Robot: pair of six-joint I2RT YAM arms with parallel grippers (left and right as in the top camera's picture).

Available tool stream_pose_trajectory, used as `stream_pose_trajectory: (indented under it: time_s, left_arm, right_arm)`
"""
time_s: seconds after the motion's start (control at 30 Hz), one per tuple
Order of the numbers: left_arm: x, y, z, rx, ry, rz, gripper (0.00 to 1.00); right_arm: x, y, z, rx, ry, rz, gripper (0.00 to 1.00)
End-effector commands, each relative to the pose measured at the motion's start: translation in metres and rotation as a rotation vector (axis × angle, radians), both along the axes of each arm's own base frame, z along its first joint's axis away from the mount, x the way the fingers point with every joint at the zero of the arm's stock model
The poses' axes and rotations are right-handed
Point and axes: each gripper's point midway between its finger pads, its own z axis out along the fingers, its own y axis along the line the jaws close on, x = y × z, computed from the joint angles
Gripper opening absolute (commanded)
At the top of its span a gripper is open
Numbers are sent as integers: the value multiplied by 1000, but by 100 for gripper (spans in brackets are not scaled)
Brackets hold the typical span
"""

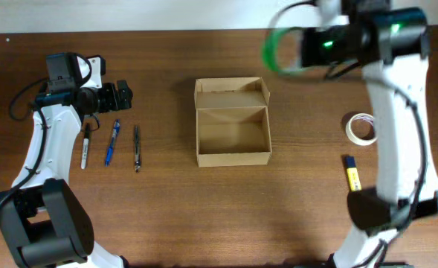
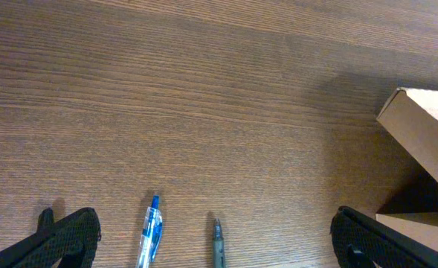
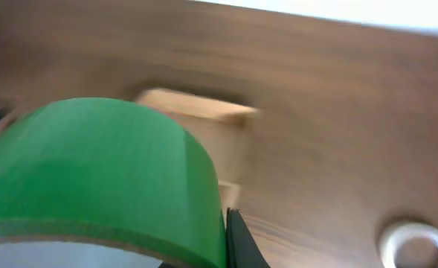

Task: Pack container
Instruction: 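Lift the green tape with the right gripper and lower it into the box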

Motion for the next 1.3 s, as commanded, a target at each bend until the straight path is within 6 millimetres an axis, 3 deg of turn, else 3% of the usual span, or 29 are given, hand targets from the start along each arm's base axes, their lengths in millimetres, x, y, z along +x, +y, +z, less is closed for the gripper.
stream_pose_trajectory:
  time_s: [0.0, 0.07, 0.27, 0.43, 0.83, 1.0, 1.27]
  left_arm:
    - [3, -1, 2, 0, -10, -22, 99]
    - [3, -1, 2, 0, -10, -22, 99]
    - [3, -1, 2, 0, -10, -22, 99]
    - [3, -1, 2, 0, -10, -22, 99]
    - [3, -1, 2, 0, -10, -22, 99]
    - [3, -1, 2, 0, -10, -22, 99]
    - [3, -1, 2, 0, -10, -22, 99]
  right_arm:
    - [-9, 50, -41, -134, 53, 233, 4]
    - [-15, 70, -63, -250, 66, 332, 4]
    - [-16, 90, -119, -412, 139, 402, 4]
    - [-14, 93, -166, -438, 227, 418, 4]
    - [-20, 103, -244, -395, 361, 420, 4]
    - [-26, 102, -267, -395, 403, 417, 4]
    - [-19, 108, -281, -362, 384, 383, 4]
